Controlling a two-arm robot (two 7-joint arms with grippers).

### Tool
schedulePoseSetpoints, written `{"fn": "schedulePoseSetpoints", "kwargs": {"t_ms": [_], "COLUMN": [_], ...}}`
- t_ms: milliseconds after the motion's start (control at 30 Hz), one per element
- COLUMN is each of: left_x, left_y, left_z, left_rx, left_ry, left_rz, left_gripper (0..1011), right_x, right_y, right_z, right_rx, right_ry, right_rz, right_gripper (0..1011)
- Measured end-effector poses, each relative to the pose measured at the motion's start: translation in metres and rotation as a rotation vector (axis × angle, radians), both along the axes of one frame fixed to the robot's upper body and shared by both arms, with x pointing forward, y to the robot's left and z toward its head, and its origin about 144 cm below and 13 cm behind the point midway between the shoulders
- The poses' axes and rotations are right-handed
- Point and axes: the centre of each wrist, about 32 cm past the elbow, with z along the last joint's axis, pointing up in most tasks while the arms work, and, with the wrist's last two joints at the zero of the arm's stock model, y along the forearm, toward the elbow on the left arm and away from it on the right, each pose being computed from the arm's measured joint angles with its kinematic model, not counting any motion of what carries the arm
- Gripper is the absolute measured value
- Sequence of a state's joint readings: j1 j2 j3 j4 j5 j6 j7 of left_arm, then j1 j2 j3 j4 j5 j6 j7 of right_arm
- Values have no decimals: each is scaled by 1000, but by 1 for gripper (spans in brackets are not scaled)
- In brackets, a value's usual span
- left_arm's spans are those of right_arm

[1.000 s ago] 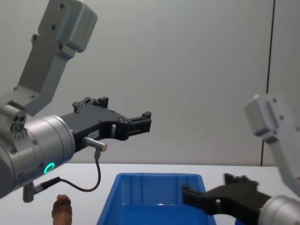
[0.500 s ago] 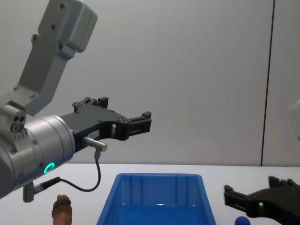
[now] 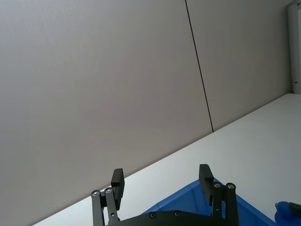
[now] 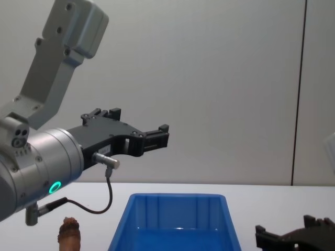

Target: Pick up the two dolls from the table and place them into the box.

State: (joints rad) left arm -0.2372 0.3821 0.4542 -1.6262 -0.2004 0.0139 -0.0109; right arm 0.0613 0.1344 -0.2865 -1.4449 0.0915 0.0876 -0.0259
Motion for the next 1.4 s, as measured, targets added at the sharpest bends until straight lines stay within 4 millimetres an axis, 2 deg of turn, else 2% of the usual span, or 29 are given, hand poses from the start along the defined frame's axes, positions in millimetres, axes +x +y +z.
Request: {"fn": "schedulePoseSetpoints", "kwargs": {"t_ms": [633, 800, 1133, 1167, 1400], "left_x": [0, 0, 0, 0, 0], "left_y": [0, 0, 0, 0, 0], "left_z": [0, 0, 0, 0, 0], "left_rx": [0, 0, 0, 0, 0], "left_ry": [0, 0, 0, 0, 0], "left_rz": [0, 0, 0, 0, 0], "left_gripper": [1001, 1001, 1001, 1001, 1001], "right_x": [23, 28, 38, 38, 41], "right_y": [7, 10, 14, 14, 14], "right_z": [-19, -22, -28, -28, -32], "right_rx": [-12, -10, -14, -16, -25], "right_ry": [48, 53, 69, 70, 86], "right_rz": [9, 16, 14, 12, -8], "right_gripper": [1001, 915, 607, 547, 366]}}
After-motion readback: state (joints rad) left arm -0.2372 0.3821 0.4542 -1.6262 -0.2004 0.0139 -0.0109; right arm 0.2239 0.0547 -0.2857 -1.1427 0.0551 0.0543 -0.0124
